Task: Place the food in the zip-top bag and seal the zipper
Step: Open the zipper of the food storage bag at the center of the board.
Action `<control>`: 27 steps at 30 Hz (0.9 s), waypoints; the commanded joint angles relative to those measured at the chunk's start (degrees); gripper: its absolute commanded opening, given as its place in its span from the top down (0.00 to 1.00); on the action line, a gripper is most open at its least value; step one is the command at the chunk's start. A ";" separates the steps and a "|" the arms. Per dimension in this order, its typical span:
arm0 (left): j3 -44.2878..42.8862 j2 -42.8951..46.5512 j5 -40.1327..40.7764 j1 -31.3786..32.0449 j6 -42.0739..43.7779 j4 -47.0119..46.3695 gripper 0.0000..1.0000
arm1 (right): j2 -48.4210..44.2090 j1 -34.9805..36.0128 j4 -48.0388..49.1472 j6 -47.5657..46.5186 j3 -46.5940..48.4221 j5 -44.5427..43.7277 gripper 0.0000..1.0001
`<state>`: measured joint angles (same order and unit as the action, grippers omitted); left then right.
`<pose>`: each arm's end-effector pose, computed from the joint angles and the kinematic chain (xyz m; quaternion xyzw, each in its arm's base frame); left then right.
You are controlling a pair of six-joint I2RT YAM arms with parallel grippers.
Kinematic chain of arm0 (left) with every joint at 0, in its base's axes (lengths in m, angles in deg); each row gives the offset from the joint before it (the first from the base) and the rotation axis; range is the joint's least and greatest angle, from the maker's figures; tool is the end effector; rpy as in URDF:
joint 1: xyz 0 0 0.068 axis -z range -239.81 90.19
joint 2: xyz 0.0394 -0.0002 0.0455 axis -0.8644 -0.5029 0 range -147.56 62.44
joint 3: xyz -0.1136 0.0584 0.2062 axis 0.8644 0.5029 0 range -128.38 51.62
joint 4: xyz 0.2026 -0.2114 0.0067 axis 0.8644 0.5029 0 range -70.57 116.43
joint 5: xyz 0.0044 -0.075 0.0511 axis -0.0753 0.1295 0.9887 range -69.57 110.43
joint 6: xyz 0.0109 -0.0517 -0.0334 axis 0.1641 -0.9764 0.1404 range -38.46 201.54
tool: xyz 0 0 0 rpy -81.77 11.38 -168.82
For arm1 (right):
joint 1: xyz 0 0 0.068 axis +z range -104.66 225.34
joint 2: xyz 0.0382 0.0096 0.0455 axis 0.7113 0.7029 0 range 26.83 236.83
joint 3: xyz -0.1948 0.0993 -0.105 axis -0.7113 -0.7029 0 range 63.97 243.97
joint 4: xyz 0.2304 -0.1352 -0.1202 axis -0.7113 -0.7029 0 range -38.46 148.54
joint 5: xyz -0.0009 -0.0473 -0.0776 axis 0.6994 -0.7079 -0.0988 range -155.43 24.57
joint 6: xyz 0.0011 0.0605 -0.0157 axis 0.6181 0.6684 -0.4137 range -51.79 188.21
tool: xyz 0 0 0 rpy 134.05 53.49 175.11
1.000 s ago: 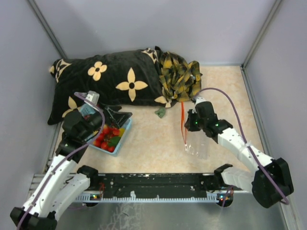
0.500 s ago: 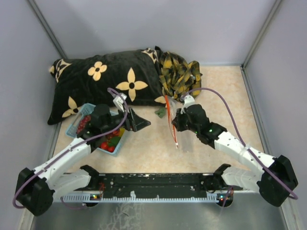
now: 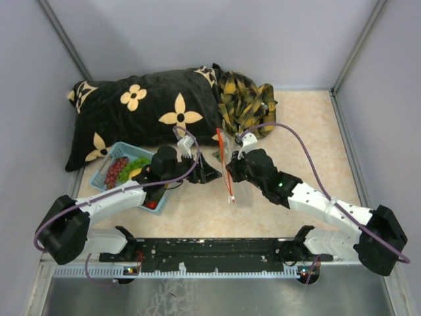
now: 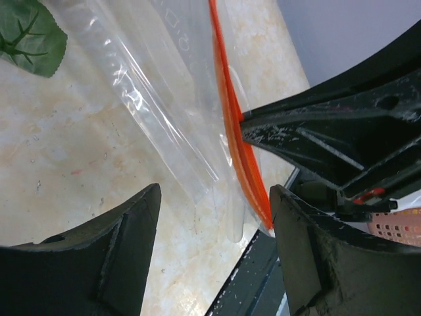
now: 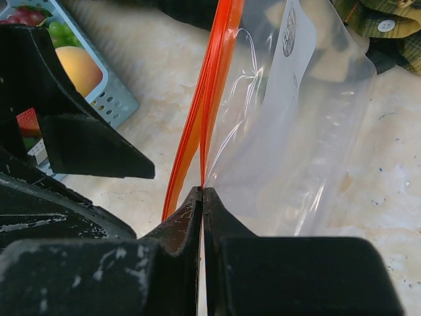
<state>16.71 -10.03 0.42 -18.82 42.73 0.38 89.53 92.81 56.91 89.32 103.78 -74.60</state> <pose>0.2306 -0.2219 0.1755 0.1167 0.7972 -0.4772 0.3510 0.2104 0.2184 0.2170 -0.1491 0.8262 0.2483 0.4833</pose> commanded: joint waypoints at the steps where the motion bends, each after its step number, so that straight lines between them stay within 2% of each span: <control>1: -2.74 -1.12 3.12 0.79 0.20 -4.58 0.27 | 1.57 2.10 4.83 0.39 0.79 -3.84 1.00; 9: -2.50 -2.71 4.25 0.93 0.49 -5.30 0.33 | 3.93 4.49 5.53 -0.24 1.45 -6.09 1.00; 13: -2.88 -4.15 5.54 0.94 1.61 -5.18 0.42 | 4.37 5.00 6.05 -0.41 1.34 -6.29 1.00; 16: -3.68 -5.17 6.33 0.93 2.56 -4.17 0.52 | 4.41 5.21 6.33 -0.29 1.24 -6.44 1.00; 27: -5.44 -7.05 8.40 0.93 4.70 -1.96 0.68 | 4.62 5.69 6.90 -0.79 1.23 -6.10 1.00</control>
<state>13.56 -15.73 8.07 -18.27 45.77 -1.78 93.75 97.35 59.66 89.19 103.78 -79.30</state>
